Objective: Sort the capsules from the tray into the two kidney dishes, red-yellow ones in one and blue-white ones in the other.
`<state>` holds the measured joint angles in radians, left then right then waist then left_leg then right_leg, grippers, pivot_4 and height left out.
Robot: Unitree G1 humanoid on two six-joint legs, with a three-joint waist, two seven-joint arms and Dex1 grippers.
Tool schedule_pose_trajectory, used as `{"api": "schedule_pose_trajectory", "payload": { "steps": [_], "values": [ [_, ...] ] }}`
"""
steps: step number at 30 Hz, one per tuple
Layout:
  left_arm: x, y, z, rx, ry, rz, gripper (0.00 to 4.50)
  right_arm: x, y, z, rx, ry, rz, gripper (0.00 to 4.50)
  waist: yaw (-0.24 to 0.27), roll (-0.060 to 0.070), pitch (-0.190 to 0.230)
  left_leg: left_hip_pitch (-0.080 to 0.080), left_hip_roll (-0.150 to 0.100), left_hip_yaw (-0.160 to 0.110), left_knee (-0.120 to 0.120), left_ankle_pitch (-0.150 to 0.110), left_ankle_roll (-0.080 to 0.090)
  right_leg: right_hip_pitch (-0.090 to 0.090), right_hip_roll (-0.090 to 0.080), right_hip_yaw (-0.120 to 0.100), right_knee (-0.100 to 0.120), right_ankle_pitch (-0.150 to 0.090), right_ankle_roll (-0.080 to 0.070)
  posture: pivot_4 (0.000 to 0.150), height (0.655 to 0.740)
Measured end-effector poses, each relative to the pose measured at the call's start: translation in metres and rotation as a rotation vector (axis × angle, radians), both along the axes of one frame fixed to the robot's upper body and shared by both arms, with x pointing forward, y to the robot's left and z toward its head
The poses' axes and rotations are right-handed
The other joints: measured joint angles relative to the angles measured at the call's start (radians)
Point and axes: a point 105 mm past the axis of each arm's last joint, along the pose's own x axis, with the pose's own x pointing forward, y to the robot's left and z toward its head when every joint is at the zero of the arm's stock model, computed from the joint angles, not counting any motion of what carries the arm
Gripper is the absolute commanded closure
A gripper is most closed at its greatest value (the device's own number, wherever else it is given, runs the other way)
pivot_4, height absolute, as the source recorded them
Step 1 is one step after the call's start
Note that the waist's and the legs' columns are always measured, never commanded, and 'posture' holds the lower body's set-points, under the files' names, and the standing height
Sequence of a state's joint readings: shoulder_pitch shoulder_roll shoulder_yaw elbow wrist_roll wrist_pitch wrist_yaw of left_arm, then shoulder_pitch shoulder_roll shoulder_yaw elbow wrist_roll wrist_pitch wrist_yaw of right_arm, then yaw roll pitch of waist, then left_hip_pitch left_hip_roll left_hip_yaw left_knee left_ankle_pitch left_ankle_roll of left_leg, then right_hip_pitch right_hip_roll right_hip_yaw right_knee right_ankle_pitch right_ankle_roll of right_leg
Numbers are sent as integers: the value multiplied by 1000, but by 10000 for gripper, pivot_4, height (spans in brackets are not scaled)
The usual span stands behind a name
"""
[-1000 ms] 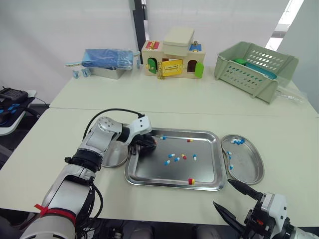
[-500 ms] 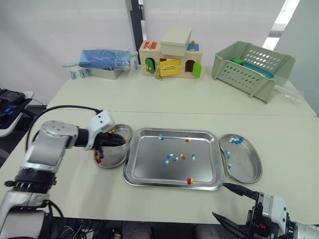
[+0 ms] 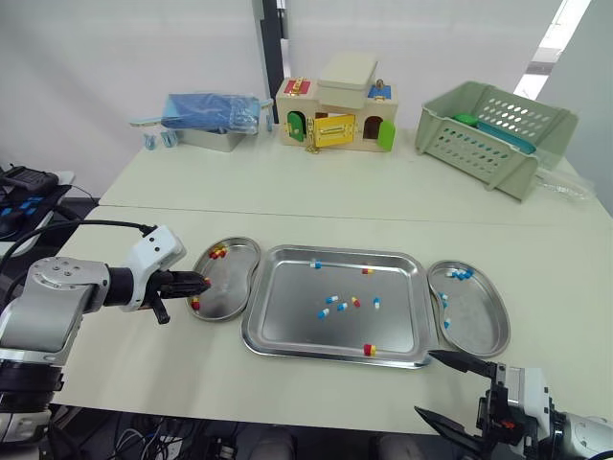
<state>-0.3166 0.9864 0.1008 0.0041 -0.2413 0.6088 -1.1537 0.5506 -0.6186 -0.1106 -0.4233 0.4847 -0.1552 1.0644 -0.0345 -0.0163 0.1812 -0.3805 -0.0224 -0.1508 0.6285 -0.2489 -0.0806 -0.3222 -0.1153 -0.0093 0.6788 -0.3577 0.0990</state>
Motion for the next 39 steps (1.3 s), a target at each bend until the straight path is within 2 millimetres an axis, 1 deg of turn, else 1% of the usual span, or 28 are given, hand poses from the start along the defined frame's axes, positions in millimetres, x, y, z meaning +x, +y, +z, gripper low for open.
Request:
{"api": "schedule_pose_trajectory", "payload": {
  "steps": [3,6,10,20,23,25,28,31,33,35,39],
  "values": [
    [3,-1,5,-2,-19,1,22532,0,-2,-2,2,1,-6,0,-1,0,0,0,0,0,0,0,0,0,0,0,0,0,0,1500,7400],
    [4,-4,4,-1,-16,-7,12348,0,-2,-3,3,2,-10,0,0,0,0,0,0,0,0,0,0,0,0,0,0,0,0,1500,7400],
    [6,-6,7,-7,-21,-12,195,-1,-4,-5,3,3,-16,0,0,0,0,0,0,0,0,0,0,0,0,0,0,0,0,1500,7400],
    [5,-8,6,-21,-7,-18,195,-5,-5,-7,0,13,-24,0,0,0,0,0,0,0,0,0,0,0,0,0,0,0,0,1500,7400],
    [5,-8,6,-33,-3,-19,195,-5,-11,-7,-29,42,-32,0,0,0,0,0,0,0,0,0,0,0,0,0,0,0,0,1500,7400],
    [1,-3,5,-53,5,1,195,-3,-18,-1,-52,60,-56,0,-4,0,0,0,0,1,0,0,0,0,0,1,0,0,0,1500,7400],
    [-7,18,7,-46,14,62,195,6,-33,12,-110,67,-102,0,-10,0,0,0,0,0,0,0,0,0,0,0,0,0,0,1500,7400],
    [-18,51,11,-28,4,168,195,22,-54,29,-149,69,-187,0,-13,0,0,0,0,1,-1,0,0,-1,0,1,0,0,0,1500,7400],
    [-25,69,13,-31,-7,230,195,31,-69,37,-184,68,-231,0,-10,0,0,0,0,1,-1,0,0,-1,0,1,0,0,0,1500,7400],
    [-35,85,13,-32,-14,284,195,40,-89,41,-218,81,-292,0,-8,0,0,0,0,1,-1,0,0,-1,0,1,0,0,0,1500,7400],
    [-60,115,4,-19,-2,388,195,54,-130,40,-301,175,-379,0,-7,-1,1,0,0,3,-2,0,0,-2,-1,2,0,0,0,1500,7400]
  ]
}}
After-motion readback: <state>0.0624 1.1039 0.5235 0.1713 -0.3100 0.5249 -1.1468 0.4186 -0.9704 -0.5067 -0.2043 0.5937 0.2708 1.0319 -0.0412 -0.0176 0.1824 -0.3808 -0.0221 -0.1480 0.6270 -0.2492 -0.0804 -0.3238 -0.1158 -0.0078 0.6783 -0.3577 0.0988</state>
